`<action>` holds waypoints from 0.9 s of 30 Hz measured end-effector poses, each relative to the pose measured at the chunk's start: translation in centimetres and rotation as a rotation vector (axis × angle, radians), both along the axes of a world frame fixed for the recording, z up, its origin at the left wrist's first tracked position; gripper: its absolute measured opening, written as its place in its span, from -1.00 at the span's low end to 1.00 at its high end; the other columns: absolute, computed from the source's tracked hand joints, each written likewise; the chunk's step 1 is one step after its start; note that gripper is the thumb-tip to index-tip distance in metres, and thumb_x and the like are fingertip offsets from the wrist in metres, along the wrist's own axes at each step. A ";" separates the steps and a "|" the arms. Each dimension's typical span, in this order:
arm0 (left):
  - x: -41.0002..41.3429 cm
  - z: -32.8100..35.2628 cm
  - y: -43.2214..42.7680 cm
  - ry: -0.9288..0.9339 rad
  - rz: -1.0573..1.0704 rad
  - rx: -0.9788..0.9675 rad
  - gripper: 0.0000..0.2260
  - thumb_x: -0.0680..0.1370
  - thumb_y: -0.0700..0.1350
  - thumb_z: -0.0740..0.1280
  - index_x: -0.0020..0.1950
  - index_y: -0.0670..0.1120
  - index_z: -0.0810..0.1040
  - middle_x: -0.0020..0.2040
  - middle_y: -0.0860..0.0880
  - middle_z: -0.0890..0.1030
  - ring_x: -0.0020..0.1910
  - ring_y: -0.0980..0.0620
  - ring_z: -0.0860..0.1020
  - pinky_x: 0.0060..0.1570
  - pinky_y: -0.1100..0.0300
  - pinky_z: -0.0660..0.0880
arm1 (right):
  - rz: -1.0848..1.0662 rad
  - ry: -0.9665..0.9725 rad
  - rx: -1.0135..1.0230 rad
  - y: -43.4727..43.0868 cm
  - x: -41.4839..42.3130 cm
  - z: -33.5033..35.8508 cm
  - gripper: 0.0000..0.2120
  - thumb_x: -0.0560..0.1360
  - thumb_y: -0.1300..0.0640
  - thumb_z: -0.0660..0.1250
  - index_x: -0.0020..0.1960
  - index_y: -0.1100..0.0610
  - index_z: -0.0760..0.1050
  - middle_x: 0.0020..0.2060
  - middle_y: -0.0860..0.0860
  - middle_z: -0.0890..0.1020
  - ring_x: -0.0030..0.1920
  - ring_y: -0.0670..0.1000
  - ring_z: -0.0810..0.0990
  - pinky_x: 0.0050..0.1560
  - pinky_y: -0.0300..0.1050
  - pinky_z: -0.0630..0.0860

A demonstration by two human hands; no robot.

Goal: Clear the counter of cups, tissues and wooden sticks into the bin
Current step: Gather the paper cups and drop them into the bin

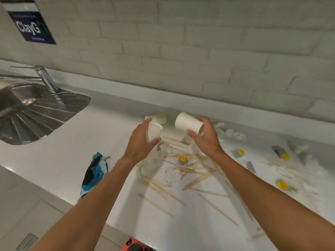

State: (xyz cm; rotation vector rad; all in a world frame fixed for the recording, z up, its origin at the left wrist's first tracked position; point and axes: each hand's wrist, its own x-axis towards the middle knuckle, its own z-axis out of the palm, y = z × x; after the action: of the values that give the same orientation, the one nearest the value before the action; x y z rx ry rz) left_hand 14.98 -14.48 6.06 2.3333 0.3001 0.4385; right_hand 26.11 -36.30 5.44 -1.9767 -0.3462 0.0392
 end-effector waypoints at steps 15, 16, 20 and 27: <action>4.4 -0.9 -25.7 0.020 -0.655 -0.336 -0.48 0.40 0.03 0.49 0.32 0.02 0.42 0.27 -0.03 0.49 0.23 0.00 0.50 0.25 0.07 0.46 | -0.812 -0.004 0.323 -27.2 -16.1 -0.3 -0.52 0.36 -0.10 0.48 0.14 -0.10 0.30 -0.02 0.00 0.58 -0.06 0.11 0.64 -0.07 0.11 0.57; 4.3 -1.0 -28.3 0.037 -0.721 -0.348 -0.52 0.42 0.00 0.50 0.29 0.01 0.43 0.24 -0.04 0.50 0.19 0.01 0.52 0.18 0.12 0.49 | -0.888 -0.029 0.346 -29.3 -17.8 -0.3 -0.53 0.39 -0.06 0.49 0.15 -0.07 0.28 -0.04 -0.01 0.57 -0.08 0.06 0.64 -0.09 0.07 0.57; 1.8 -0.7 -39.0 0.097 -0.997 -0.371 -0.60 0.47 -0.04 0.48 0.23 0.04 0.42 0.12 0.09 0.52 0.02 0.24 0.52 -0.03 0.29 0.46 | -1.224 -0.123 0.378 -37.4 -25.1 -0.5 -0.56 0.47 0.02 0.46 0.17 0.03 0.25 -0.10 -0.03 0.54 -0.22 -0.10 0.56 -0.22 -0.11 0.52; -6.5 -1.5 -54.3 0.216 -1.445 -0.322 -0.64 0.45 0.05 0.47 0.16 0.10 0.42 0.09 0.11 0.51 0.02 0.05 0.52 -0.07 0.12 0.54 | -1.648 -0.177 0.358 -47.9 -37.5 -3.7 -0.55 0.50 0.00 0.43 0.17 0.09 0.22 0.01 0.05 0.46 -0.13 -0.03 0.52 -0.27 -0.32 0.47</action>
State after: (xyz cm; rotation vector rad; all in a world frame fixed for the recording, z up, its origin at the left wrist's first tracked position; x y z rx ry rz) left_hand 8.47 -68.82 4.52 1.7047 -1.0870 -0.5350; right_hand -11.34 -84.20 1.69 -1.3899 1.1290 -1.1399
